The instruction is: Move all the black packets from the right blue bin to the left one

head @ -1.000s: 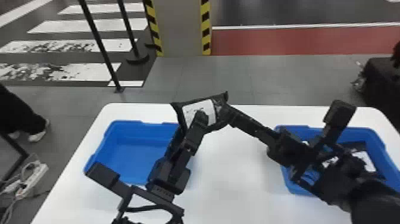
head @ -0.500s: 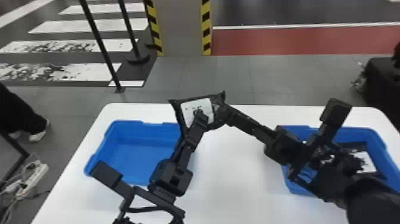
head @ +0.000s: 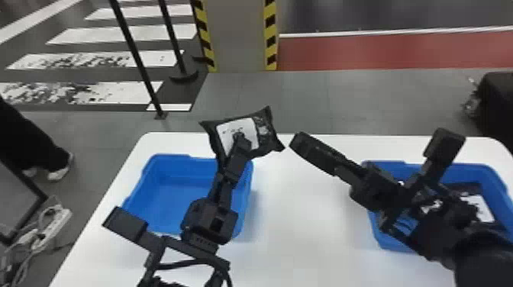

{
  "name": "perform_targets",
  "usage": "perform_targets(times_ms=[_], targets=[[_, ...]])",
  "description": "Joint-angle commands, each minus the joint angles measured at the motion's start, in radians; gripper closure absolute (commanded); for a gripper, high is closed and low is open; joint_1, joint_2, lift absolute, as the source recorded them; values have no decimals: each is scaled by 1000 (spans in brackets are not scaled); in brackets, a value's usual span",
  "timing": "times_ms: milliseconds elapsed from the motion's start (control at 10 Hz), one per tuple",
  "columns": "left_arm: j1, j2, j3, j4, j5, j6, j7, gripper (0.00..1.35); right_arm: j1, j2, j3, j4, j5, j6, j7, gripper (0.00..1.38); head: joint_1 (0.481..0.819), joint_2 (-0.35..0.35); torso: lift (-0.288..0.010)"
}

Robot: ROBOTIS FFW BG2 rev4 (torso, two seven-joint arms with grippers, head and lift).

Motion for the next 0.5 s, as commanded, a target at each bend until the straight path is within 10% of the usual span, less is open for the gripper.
perform_targets(times_ms=[0, 400], targets=[[2, -19, 105, 0, -247, 10, 55, 1222, 32, -1, -63, -43, 113, -7, -5, 102, 695, 153, -110], [-123, -19, 318, 295, -741, -134, 154, 906, 103, -21, -120, -99, 222, 11, -57, 159, 695, 241, -110]])
